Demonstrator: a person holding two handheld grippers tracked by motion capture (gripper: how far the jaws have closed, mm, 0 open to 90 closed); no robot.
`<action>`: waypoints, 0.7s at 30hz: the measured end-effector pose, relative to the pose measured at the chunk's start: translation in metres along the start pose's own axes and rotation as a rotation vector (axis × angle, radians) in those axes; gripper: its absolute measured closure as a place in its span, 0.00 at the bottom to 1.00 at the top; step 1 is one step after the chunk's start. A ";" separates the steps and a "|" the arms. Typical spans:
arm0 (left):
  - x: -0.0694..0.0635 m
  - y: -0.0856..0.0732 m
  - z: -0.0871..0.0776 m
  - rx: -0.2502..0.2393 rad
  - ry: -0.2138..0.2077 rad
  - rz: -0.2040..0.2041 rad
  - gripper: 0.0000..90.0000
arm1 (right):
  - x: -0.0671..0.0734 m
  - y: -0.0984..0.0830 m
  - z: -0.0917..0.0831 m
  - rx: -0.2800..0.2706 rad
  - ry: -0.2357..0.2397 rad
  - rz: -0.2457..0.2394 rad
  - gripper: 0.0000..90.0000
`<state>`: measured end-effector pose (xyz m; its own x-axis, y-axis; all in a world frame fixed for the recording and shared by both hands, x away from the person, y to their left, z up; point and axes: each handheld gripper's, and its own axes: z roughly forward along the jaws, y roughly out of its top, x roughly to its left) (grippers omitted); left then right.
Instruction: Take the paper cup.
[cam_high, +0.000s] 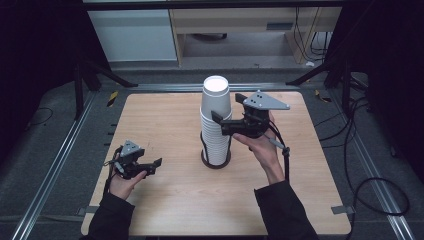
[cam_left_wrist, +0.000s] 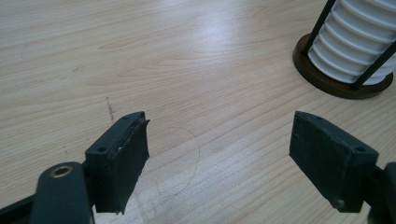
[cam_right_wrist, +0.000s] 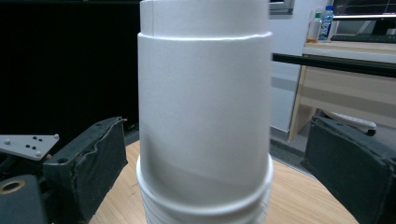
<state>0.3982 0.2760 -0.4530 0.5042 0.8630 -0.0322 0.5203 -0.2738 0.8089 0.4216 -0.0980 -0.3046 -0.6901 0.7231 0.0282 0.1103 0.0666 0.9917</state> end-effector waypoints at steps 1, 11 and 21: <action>0.000 0.000 0.000 -0.001 -0.001 0.000 0.21 | 0.001 0.000 0.004 0.001 0.003 -0.001 0.06; -0.001 0.000 0.000 0.002 -0.004 0.000 0.21 | 0.001 -0.003 0.025 0.008 0.001 0.007 0.06; -0.003 0.000 0.002 0.006 -0.008 0.003 0.21 | 0.006 -0.006 0.040 0.009 -0.015 -0.007 0.08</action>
<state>0.3980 0.2729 -0.4539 0.5111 0.8588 -0.0349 0.5231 -0.2786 0.8054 0.4451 -0.0669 -0.3158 -0.6802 0.7328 0.0197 0.1120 0.0773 0.9907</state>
